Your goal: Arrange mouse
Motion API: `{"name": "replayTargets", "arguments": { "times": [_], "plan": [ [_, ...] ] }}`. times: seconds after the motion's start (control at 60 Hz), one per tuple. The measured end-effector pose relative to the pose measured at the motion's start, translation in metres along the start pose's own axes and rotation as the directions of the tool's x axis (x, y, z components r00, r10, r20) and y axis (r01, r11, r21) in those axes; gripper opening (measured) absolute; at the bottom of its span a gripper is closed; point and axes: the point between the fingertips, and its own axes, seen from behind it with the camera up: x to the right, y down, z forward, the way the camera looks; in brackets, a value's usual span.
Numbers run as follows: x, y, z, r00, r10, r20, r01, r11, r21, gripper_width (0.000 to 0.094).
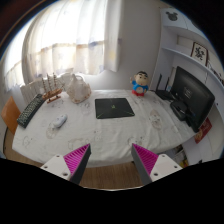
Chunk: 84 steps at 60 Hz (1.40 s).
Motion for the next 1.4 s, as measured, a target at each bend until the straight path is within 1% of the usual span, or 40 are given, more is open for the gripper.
{"name": "replayTargets", "arguments": {
  "times": [0.117,0.333,0.533,0.683,0.783,0.95,1.067,1.3,1.4],
  "plan": [
    [-0.029,0.006,0.010,0.998,-0.026,0.050,0.027,1.000,-0.008,0.0853],
    [-0.122,0.007,0.026,0.990,-0.054,0.129,0.056,0.998,-0.013,0.0853],
    [-0.208,0.004,0.038,0.972,-0.111,0.206,0.110,0.994,0.017,0.0854],
    [-0.264,0.002,0.057,0.964,-0.114,0.240,0.107,0.993,0.043,0.0852],
    [-0.285,0.001,0.081,0.963,-0.110,0.247,0.100,0.994,0.054,0.0851],
    [-0.301,-0.003,0.138,0.973,-0.079,0.216,0.063,0.995,0.079,0.0852],
    [-0.313,-0.008,0.176,0.972,-0.066,0.225,0.048,0.995,0.083,0.0853],
    [-0.324,-0.024,0.221,0.972,-0.077,0.221,0.053,0.992,0.110,0.0855],
    [-0.330,-0.030,0.237,0.972,-0.064,0.227,0.043,0.994,0.098,0.0855]
  ]
}}
